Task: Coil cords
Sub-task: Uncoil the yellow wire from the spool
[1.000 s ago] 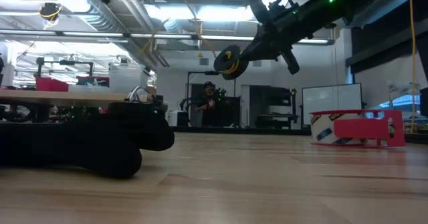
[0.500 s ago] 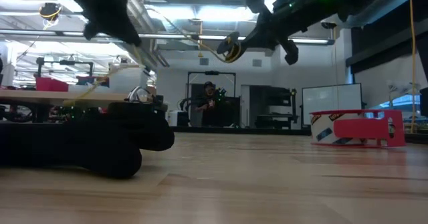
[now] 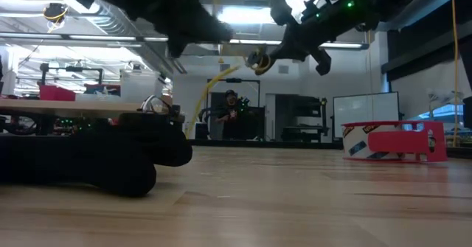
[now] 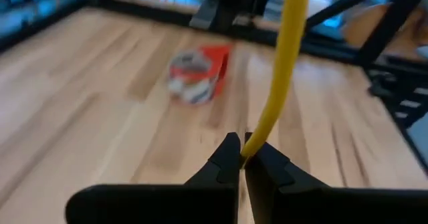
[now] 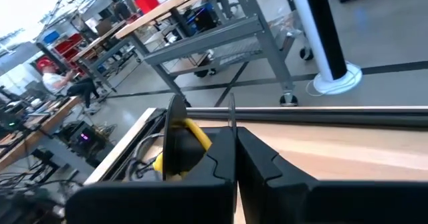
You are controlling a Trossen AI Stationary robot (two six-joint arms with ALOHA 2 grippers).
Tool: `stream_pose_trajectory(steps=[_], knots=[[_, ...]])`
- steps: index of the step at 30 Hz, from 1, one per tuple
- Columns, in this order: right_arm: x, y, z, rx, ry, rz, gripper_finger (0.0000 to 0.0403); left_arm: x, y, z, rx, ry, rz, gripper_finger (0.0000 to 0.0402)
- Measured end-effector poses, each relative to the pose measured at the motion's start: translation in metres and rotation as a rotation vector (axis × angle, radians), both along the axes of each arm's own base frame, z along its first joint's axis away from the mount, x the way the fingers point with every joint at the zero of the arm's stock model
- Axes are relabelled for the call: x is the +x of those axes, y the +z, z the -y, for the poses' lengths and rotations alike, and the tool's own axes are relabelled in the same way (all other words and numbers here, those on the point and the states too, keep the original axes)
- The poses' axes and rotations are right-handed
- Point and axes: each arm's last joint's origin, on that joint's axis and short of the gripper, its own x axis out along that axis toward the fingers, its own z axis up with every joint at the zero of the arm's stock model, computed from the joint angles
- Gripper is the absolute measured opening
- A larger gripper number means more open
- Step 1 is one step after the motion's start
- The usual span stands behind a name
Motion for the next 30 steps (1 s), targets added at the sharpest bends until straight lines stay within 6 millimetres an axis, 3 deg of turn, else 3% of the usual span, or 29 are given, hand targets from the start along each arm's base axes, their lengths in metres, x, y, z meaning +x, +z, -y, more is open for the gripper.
stream_pose_trajectory(steps=[4,10,16,25,30], knots=[[-0.002,-0.004,0.005,0.033,0.030,-0.032,0.0001,0.002,0.016,-0.002,0.071,-0.017,0.097,0.0000],[-0.001,-0.012,0.001,0.117,0.136,-0.077,0.0001,0.002,0.058,-0.011,0.211,-0.011,0.217,0.0000],[-0.002,-0.018,-0.002,0.209,0.228,-0.108,0.0001,-0.011,0.092,-0.026,0.279,0.052,0.317,0.0000],[-0.002,-0.021,-0.004,0.257,0.264,-0.111,0.0001,-0.030,0.115,-0.043,0.284,0.139,0.394,0.0000],[-0.001,-0.021,-0.006,0.295,0.345,-0.104,0.0001,-0.041,0.120,-0.056,0.340,0.266,0.348,0.0000]])
